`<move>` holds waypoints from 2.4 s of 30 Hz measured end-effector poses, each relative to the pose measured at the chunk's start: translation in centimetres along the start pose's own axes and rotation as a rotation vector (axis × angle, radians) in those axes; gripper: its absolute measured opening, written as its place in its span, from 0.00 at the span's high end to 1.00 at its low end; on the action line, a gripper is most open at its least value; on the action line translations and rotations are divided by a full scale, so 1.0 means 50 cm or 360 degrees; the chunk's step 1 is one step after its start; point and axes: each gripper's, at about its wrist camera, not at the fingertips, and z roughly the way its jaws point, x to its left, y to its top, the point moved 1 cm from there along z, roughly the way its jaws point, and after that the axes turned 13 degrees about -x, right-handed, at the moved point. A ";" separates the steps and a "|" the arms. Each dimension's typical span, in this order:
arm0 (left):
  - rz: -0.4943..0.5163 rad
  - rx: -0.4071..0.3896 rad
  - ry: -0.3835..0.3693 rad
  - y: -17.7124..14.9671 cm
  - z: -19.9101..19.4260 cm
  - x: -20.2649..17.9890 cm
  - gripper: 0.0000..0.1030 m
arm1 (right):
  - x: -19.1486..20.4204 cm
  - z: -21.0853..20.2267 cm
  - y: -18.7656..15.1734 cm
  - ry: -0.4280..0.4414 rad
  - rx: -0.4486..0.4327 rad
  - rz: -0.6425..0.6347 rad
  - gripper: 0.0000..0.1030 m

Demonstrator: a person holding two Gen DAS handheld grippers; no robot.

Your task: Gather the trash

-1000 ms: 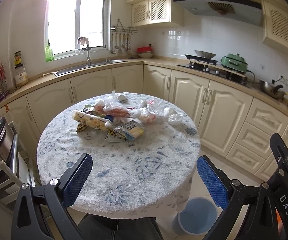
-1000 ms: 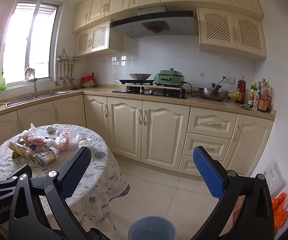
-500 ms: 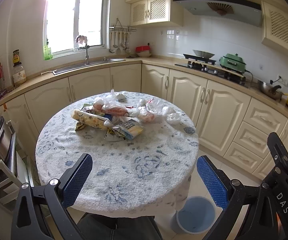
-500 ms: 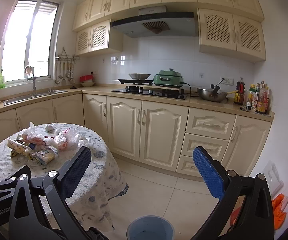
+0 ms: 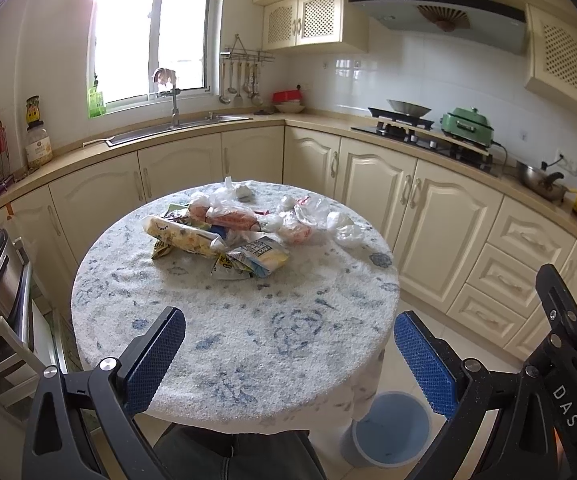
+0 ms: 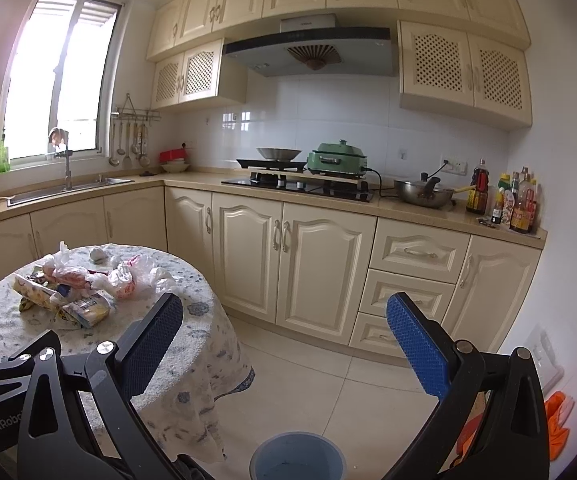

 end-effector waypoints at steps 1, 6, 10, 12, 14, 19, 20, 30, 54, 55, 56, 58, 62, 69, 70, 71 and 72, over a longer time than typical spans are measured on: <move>-0.0001 0.0001 0.0000 0.000 0.000 0.001 0.01 | 0.001 0.000 0.000 0.0001 0.0001 0.0000 0.00; -0.0007 0.0009 -0.0003 0.000 0.001 0.004 0.01 | 0.002 -0.001 0.000 0.0001 0.0001 -0.0003 0.00; -0.0012 0.0017 0.0000 0.002 0.002 0.007 0.01 | 0.005 -0.004 0.001 0.0002 0.0002 -0.0012 0.00; -0.0014 0.0018 -0.0001 0.002 0.002 0.007 0.01 | 0.005 -0.005 0.001 0.0001 0.0000 -0.0012 0.00; -0.0014 0.0018 -0.0001 0.002 0.002 0.007 0.01 | 0.005 -0.004 0.001 0.0002 0.0000 -0.0012 0.00; -0.0028 0.0046 -0.0015 0.001 0.007 0.010 0.01 | 0.008 -0.004 0.001 -0.0003 0.0008 -0.0021 0.00; -0.0029 0.0047 -0.0013 0.001 0.007 0.010 0.01 | 0.008 -0.004 0.001 -0.0005 0.0007 -0.0024 0.00; -0.0029 0.0062 -0.0005 0.004 0.009 0.014 0.01 | 0.015 0.002 -0.002 -0.0003 0.0025 -0.0027 0.00; -0.0219 0.0376 0.0182 0.037 0.218 0.168 0.01 | 0.234 0.176 -0.042 0.0268 0.0342 -0.0175 0.00; -0.0238 0.0398 0.0189 0.037 0.233 0.180 0.01 | 0.247 0.187 -0.046 0.0288 0.0363 -0.0183 0.00; -0.0251 0.0418 0.0194 0.036 0.247 0.189 0.01 | 0.260 0.197 -0.050 0.0305 0.0383 -0.0192 0.00; -0.0274 0.0466 0.0211 0.031 0.278 0.210 0.01 | 0.290 0.218 -0.060 0.0339 0.0419 -0.0216 0.00; -0.0295 0.0544 0.0259 0.022 0.337 0.248 0.01 | 0.350 0.266 -0.089 0.0436 0.0528 -0.0232 0.00; -0.0309 0.0597 0.0356 0.016 0.406 0.319 0.01 | 0.448 0.342 -0.126 0.0658 0.0711 -0.0181 0.00; -0.0310 0.0598 0.0369 0.015 0.415 0.325 0.01 | 0.462 0.351 -0.131 0.0694 0.0736 -0.0164 0.00; -0.0312 0.0598 0.0382 0.015 0.423 0.333 0.01 | 0.474 0.358 -0.135 0.0722 0.0756 -0.0155 0.00; -0.0314 0.0598 0.0390 0.015 0.431 0.340 0.01 | 0.488 0.368 -0.140 0.0745 0.0779 -0.0152 0.00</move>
